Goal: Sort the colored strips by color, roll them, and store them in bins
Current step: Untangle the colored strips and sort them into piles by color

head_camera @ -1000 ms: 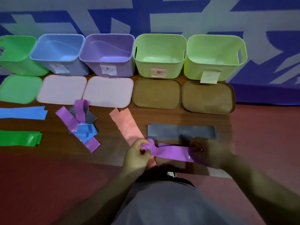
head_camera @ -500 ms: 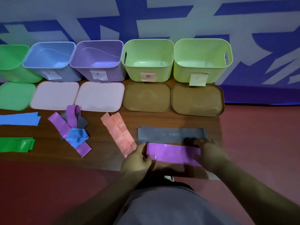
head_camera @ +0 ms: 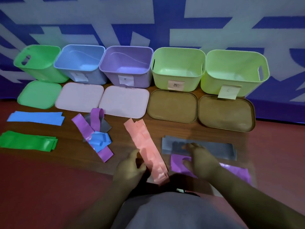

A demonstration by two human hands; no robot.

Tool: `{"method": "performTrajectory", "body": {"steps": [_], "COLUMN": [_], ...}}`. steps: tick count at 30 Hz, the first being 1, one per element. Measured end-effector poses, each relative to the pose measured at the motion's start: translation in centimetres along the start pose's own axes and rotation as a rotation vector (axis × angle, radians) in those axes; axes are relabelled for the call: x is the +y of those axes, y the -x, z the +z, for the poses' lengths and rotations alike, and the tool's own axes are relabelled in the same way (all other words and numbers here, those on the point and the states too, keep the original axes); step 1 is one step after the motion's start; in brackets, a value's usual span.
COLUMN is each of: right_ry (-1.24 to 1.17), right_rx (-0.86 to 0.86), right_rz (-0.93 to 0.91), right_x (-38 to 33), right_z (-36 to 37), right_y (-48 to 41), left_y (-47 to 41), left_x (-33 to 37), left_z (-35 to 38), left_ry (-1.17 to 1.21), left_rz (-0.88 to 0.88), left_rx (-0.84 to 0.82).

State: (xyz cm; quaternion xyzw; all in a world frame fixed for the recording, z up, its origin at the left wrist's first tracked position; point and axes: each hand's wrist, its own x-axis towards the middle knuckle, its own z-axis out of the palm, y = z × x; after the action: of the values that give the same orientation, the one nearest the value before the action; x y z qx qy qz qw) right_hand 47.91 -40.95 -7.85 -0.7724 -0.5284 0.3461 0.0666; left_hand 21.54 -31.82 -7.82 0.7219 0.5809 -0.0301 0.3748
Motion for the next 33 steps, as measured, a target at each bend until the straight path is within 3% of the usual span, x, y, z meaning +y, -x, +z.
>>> {"method": "performTrajectory", "body": {"steps": [10,16,25,33], "right_ry": [-0.067,-0.173,-0.285,-0.345], "right_rx": [-0.028,-0.023,0.012,0.028], "right_rz": [-0.051,-0.035,0.221,0.293], "right_x": [-16.4,-24.9,-29.6,-29.6], "right_z": [4.0,8.8,14.2,14.5], "right_y": [-6.9,-10.6,-11.6,-11.0], "left_y": [-5.7,-9.7,-15.8,-18.5], "left_x": [-10.7,-16.7,-19.4,-19.4], "left_z": [-11.2,-18.3,-21.4,-21.4], "left_ry": [-0.02,-0.134,-0.487,-0.663], "left_rz": [-0.033,0.071,0.437,0.531], "left_rx": [0.124,0.044,-0.033,-0.141]}}
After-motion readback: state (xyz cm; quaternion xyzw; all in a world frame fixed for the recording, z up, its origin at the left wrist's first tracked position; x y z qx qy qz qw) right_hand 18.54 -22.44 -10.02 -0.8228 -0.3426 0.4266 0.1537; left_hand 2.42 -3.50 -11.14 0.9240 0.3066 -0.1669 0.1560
